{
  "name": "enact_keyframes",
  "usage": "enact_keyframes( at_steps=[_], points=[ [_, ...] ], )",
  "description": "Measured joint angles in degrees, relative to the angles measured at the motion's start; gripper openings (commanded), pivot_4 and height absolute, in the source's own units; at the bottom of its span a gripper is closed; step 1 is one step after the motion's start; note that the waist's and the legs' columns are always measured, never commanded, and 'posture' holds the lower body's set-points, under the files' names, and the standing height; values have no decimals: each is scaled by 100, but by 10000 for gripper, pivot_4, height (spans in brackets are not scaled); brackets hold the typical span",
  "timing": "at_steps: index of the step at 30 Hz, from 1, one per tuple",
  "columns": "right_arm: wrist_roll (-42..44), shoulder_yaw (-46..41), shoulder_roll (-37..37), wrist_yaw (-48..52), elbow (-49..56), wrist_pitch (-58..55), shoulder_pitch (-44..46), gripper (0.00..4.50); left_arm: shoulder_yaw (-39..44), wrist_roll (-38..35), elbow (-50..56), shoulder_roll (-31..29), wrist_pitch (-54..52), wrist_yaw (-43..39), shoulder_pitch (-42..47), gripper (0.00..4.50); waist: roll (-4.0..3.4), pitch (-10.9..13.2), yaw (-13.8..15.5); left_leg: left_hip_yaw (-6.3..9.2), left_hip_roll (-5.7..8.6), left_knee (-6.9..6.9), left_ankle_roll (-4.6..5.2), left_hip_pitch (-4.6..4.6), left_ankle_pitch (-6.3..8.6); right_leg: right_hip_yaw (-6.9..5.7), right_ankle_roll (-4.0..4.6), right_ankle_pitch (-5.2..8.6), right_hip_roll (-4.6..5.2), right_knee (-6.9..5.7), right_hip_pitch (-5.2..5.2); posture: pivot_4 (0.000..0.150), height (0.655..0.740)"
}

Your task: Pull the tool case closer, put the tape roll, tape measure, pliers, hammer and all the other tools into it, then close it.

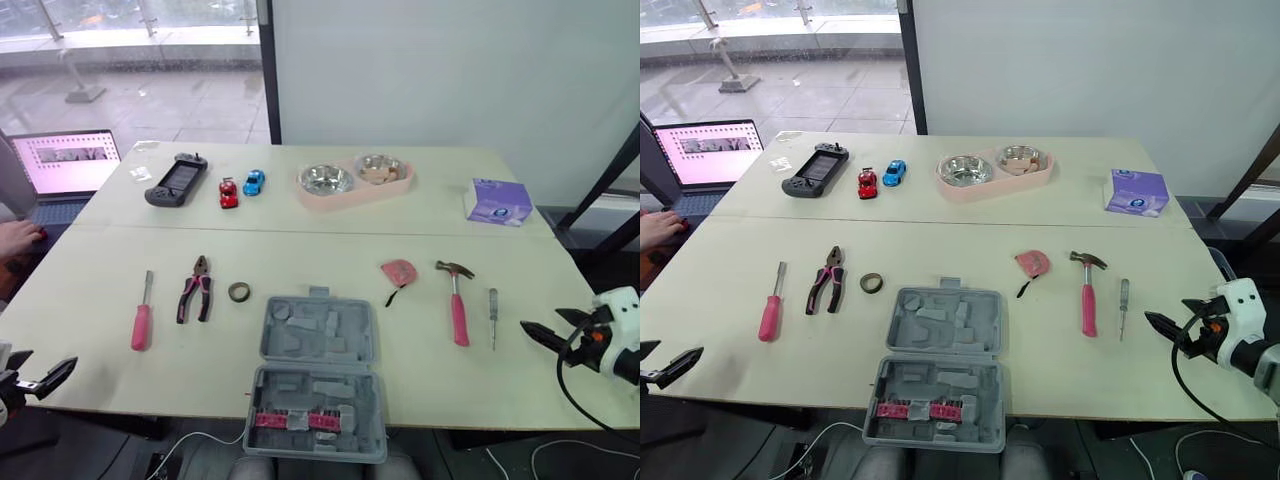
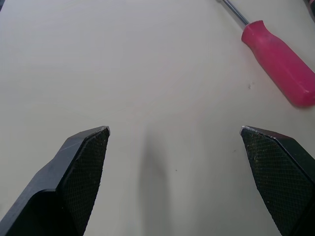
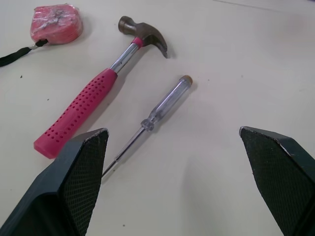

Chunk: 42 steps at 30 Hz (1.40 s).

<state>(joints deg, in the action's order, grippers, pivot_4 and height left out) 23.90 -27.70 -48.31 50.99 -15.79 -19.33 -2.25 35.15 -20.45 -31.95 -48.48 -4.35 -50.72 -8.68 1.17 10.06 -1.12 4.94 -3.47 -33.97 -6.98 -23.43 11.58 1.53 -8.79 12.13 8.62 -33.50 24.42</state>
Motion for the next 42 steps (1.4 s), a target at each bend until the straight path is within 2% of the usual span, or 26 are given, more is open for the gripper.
enact_keyframes(
  at_steps=[7, 8, 11, 15, 18, 23, 27, 31, 36, 42],
  points=[
    [38, 0, 26, -128, 156, -166, 50, 45000, -191, -59, 880, 37, -430, 19, 23, 44543, 0, 0, 30, 0, 0, -4, 0, 0, -1, 0, -1, -1, 0, -9, -1, 1500, 7377],
    [93, -13, 62, -168, 220, -212, 78, 45000, -248, -104, 1141, 76, -603, 53, 24, 44543, 5, -1, 40, -50, -31, -17, -2, 9, 1, 24, 16, -11, -19, -12, 46, 1500, 7377],
    [182, -15, 138, -207, 452, -304, 84, 45000, -434, -231, 1853, 286, -1043, 136, 30, 44543, 71, -10, 188, -300, -163, -26, -8, 12, 41, 284, 154, -99, -175, -14, 198, 1500, 7387],
    [216, 2, 183, -263, 845, -487, -29, 45000, -836, -390, 2707, 566, -1583, 309, 164, 44543, 87, -6, 30, -291, -162, -40, -1, 18, 44, 293, 92, -93, -181, 7, 146, 1500, 7387],
    [364, 247, 186, -269, 1630, -836, 10, 45000, -1448, -399, 3504, 789, -1947, 501, 551, 44543, 87, -6, -58, -283, -161, -74, 5, 22, 47, 293, 63, -108, -184, 8, 121, 1500, 7387],
    [869, 766, 180, -65, 2733, -1454, 429, 45000, -2039, -342, 3615, 677, -2037, 349, 1230, 44543, 91, -3, -165, -259, -161, -86, 16, 26, 53, 291, 60, -110, -195, 3, 103, 1500, 7387],
    [1137, 1613, 111, 361, 3410, -1845, 1037, 45000, -2600, -2, 2680, 76, -1853, -378, 2085, 44543, 90, -2, -146, -256, -161, -94, 27, 23, 59, 289, 60, -110, -196, 1, 101, 1500, 7387],
    [1153, 2588, 218, 646, 3875, -1957, 1669, 45000, -3334, 575, 1518, -244, -1063, -1278, 2948, 44543, 93, 0, -134, -253, -157, -104, 32, 8, 62, 289, 63, -112, -195, 10, 101, 1500, 7387],
    [870, 3504, 638, 660, 3903, -1952, 2414, 45000, -4009, 1090, -104, -299, 210, -2596, 4086, 44543, 95, 0, -114, -246, -157, -105, 32, 4, 62, 283, 82, -124, -196, 2, 101, 1500, 7387],
    [403, 4230, 1000, 626, 3581, -1867, 2899, 45000, -4816, 2120, -2233, -47, 1167, -3297, 5495, 44543, 95, 0, -82, -232, -154, -111, 34, 0, 61, 278, 71, -118, -199, -13, 98, 1500, 7387]
  ],
)
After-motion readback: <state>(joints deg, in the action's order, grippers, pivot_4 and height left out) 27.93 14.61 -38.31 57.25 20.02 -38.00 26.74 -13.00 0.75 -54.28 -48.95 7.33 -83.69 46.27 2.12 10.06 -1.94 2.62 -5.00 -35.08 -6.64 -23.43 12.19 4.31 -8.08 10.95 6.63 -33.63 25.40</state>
